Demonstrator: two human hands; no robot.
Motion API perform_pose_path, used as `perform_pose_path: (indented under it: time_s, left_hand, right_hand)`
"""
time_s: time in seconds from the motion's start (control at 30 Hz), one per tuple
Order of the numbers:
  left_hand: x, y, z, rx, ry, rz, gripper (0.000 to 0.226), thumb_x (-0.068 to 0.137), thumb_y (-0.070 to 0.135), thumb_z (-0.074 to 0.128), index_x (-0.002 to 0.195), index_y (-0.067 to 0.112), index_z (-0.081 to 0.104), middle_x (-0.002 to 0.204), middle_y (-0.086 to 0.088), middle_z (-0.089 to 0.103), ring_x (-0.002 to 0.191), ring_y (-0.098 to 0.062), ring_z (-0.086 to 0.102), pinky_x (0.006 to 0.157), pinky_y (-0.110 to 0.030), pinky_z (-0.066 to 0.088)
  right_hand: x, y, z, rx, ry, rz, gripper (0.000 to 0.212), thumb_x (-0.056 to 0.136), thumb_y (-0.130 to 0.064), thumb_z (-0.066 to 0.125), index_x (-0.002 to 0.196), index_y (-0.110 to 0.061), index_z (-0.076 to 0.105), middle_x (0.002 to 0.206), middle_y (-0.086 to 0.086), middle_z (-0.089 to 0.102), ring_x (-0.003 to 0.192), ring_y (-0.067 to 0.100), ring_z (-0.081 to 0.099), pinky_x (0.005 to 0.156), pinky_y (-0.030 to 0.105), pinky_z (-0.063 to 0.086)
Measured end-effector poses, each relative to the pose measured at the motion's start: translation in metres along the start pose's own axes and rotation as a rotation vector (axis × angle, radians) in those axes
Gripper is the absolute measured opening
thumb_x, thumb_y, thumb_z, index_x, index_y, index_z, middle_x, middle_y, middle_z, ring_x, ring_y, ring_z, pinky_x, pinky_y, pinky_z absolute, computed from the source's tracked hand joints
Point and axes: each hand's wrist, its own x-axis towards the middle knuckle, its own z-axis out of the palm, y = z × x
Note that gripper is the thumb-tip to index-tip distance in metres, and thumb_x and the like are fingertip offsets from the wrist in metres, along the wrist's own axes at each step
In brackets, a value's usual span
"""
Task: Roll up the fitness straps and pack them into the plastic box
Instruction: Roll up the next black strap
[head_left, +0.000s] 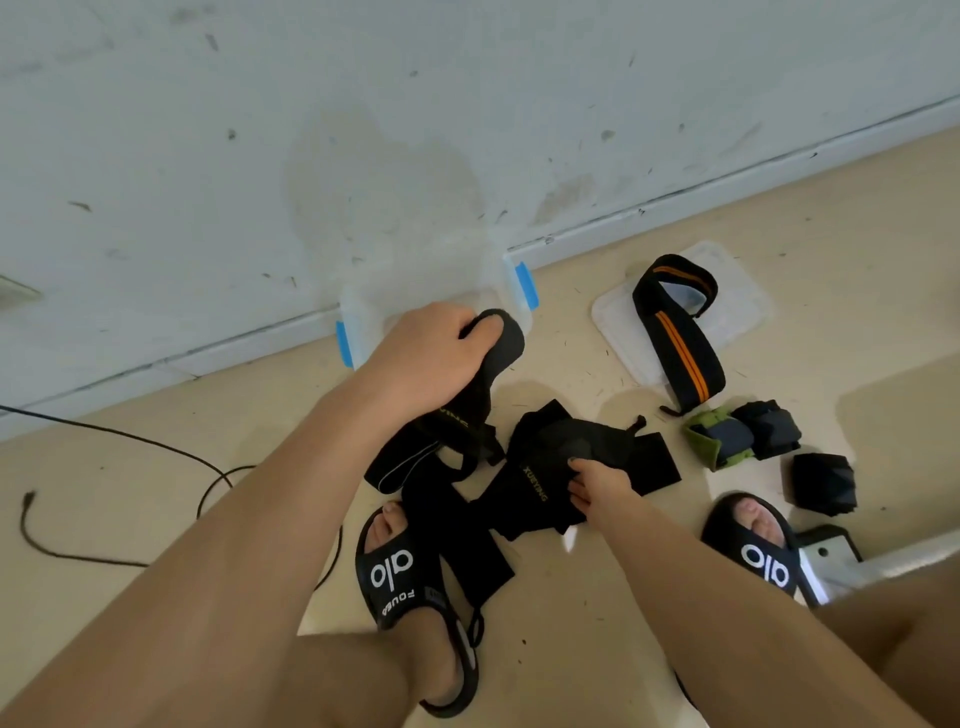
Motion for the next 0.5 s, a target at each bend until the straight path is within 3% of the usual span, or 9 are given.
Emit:
perform_pose_path:
  time_s: [0.07,0.13,0.2,0.33,0.4,0.5]
  left_hand:
    - [-0.001,0.001,-0.001,-0.009,-0.005,0.008,0.048,0.110,0.037,0.035,0.068,0.012,0.034,0.063,-0.003,0.033,0.057,-0.017,0.036,0.056,-0.033,0.028]
    - [-0.002,0.002,-0.002,-0.010,-0.010,0.007,0.049,0.111,0.035,0.032,0.067,0.011,0.033,0.064,-0.005,0.033,0.058,-0.019,0.037,0.060,-0.036,0.030]
    - [-0.002,0.005,-0.002,-0.001,-0.002,0.007,0.050,0.110,0.035,0.032,0.066,0.011,0.033,0.065,-0.006,0.035,0.059,-0.020,0.039,0.061,-0.037,0.032]
    - [-0.003,0.011,0.000,0.053,-0.032,0.032,0.047,0.108,0.032,0.037,0.065,0.011,0.035,0.066,-0.007,0.036,0.061,-0.020,0.038,0.058,-0.035,0.030]
    - [-0.005,0.011,0.001,0.107,-0.068,0.058,0.041,0.106,0.028,0.041,0.069,0.011,0.040,0.068,-0.007,0.039,0.064,-0.020,0.039,0.059,-0.035,0.030]
    - [-0.008,0.011,0.002,0.187,-0.125,0.076,0.036,0.105,0.028,0.045,0.083,0.003,0.058,0.078,-0.009,0.050,0.071,-0.021,0.046,0.065,-0.034,0.035]
  right_hand:
    - [-0.005,0.000,-0.003,0.044,-0.037,-0.017,0.040,0.097,-0.004,0.068,0.133,0.006,0.055,0.106,0.014,0.065,0.120,0.031,0.062,0.101,0.040,0.051]
    - [-0.012,0.003,-0.005,0.089,-0.086,-0.012,0.037,0.097,-0.001,0.066,0.132,0.005,0.055,0.100,0.012,0.063,0.115,0.030,0.061,0.105,0.041,0.051]
    - [-0.024,0.007,-0.008,0.125,-0.145,-0.004,0.037,0.097,0.002,0.064,0.132,0.005,0.054,0.103,0.014,0.063,0.113,0.029,0.059,0.102,0.041,0.050]
    - [-0.044,0.009,-0.012,0.198,-0.205,-0.068,0.044,0.095,0.006,0.065,0.137,0.001,0.053,0.114,0.021,0.067,0.106,0.032,0.066,0.082,0.040,0.056]
    - [-0.054,0.007,-0.014,0.141,-0.193,-0.140,0.040,0.094,0.006,0.064,0.132,-0.004,0.057,0.114,0.020,0.069,0.103,0.033,0.069,0.079,0.041,0.059]
    - [-0.074,0.002,-0.018,-0.108,-0.124,-0.319,0.028,0.098,0.001,0.062,0.124,-0.008,0.065,0.109,0.014,0.070,0.100,0.030,0.070,0.089,0.046,0.062]
